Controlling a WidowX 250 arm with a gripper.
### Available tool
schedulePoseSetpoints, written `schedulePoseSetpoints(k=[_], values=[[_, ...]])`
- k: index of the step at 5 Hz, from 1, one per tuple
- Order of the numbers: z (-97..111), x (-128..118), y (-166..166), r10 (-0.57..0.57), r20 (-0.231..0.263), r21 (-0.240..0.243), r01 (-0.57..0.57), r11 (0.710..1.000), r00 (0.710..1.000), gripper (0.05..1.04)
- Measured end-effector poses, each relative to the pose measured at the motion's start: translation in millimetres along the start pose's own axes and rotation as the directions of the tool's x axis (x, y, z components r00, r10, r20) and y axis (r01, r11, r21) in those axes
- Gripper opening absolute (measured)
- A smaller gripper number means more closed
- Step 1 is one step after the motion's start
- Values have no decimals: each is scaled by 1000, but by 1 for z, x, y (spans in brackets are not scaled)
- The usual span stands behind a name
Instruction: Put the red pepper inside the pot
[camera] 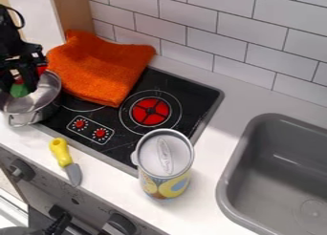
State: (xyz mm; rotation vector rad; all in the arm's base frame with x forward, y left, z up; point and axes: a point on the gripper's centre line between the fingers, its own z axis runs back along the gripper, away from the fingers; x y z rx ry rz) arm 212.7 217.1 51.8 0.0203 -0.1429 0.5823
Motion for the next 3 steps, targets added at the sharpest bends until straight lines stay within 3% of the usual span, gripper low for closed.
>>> schedulePoseSetpoints(k=[1,2,3], values=[[-2,-3,0,13,-9,3,-13,1000,1000,566],[-2,-6,-2,19,-27,12,-18,1000,999,860],[3,-7,-3,6,-15,12,-6,1000,1000,1005]])
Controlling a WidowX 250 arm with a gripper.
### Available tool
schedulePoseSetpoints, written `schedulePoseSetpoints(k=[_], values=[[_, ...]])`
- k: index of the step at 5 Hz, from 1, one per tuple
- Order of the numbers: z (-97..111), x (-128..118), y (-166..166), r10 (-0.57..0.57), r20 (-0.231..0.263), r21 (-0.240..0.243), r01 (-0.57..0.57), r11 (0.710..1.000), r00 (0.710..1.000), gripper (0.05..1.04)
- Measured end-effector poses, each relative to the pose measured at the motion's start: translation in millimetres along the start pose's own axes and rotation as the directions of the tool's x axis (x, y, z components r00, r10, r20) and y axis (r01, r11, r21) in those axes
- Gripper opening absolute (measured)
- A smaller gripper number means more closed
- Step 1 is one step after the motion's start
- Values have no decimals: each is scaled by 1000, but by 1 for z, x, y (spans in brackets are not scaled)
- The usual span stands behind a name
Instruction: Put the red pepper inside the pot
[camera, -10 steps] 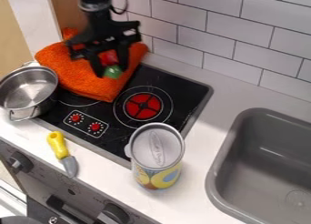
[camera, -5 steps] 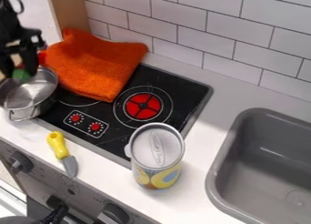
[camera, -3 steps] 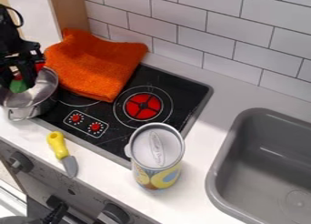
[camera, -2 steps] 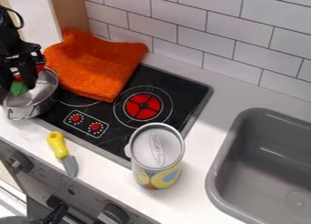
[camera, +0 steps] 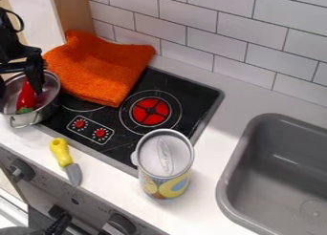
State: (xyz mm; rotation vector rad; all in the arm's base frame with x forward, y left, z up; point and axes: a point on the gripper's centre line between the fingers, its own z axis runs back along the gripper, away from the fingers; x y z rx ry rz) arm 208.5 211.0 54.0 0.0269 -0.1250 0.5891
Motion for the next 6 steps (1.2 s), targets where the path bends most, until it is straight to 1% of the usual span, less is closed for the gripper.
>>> schedulePoseSetpoints(k=[1,2,3,4,5,6], values=[[0,-3,-2,16,-19,-7,-16,1000,1000,999],[5,-2,-11,31,-23,-25,-32,999,999,999],[22,4,-25,13,41,-61,-10,998,999,999],[35,-1,-48,-53,90,-79,60,995,995,999],[38,-6,-75,-105,122,-119,120,986,987,999],[37,-23,-101,-153,133,-116,168,979,979,999]])
